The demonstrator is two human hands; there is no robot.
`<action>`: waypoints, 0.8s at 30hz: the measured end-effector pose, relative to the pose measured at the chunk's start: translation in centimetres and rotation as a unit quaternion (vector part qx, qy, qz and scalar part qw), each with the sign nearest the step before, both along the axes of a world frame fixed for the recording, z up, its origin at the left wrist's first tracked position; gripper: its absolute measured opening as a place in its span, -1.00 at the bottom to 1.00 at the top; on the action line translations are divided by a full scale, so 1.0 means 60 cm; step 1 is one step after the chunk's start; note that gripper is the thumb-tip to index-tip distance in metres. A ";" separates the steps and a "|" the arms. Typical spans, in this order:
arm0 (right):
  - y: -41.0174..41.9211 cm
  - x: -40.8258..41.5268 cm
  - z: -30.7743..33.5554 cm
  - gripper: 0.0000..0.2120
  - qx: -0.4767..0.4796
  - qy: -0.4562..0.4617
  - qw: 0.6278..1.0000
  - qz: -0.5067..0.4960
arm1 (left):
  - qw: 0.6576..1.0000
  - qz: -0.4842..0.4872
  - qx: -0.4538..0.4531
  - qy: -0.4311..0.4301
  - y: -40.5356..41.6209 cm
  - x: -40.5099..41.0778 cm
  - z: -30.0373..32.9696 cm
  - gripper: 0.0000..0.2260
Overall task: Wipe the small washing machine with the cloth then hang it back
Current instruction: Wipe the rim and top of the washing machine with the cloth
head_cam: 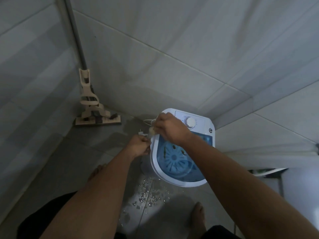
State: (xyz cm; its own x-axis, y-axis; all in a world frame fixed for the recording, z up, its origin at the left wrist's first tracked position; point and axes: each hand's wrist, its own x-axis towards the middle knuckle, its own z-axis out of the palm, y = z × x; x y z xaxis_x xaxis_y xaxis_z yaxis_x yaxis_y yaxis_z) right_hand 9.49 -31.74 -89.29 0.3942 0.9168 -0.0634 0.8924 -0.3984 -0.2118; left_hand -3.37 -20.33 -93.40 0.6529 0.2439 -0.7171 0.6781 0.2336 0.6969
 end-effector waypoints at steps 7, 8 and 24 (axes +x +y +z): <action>0.040 0.026 0.031 -0.73 -0.028 -0.002 0.996 -0.089 | 0.999 -0.006 0.032 -0.001 0.027 0.010 0.004 -0.84; 0.049 0.020 0.024 -0.72 -0.076 -0.014 0.994 -0.078 | 0.999 -0.005 0.035 -0.003 0.034 0.010 0.003 -0.81; 0.011 -0.041 0.000 -0.84 -0.064 -0.002 0.991 0.115 | 1.000 -0.004 -0.020 -0.007 0.052 0.000 0.005 -0.80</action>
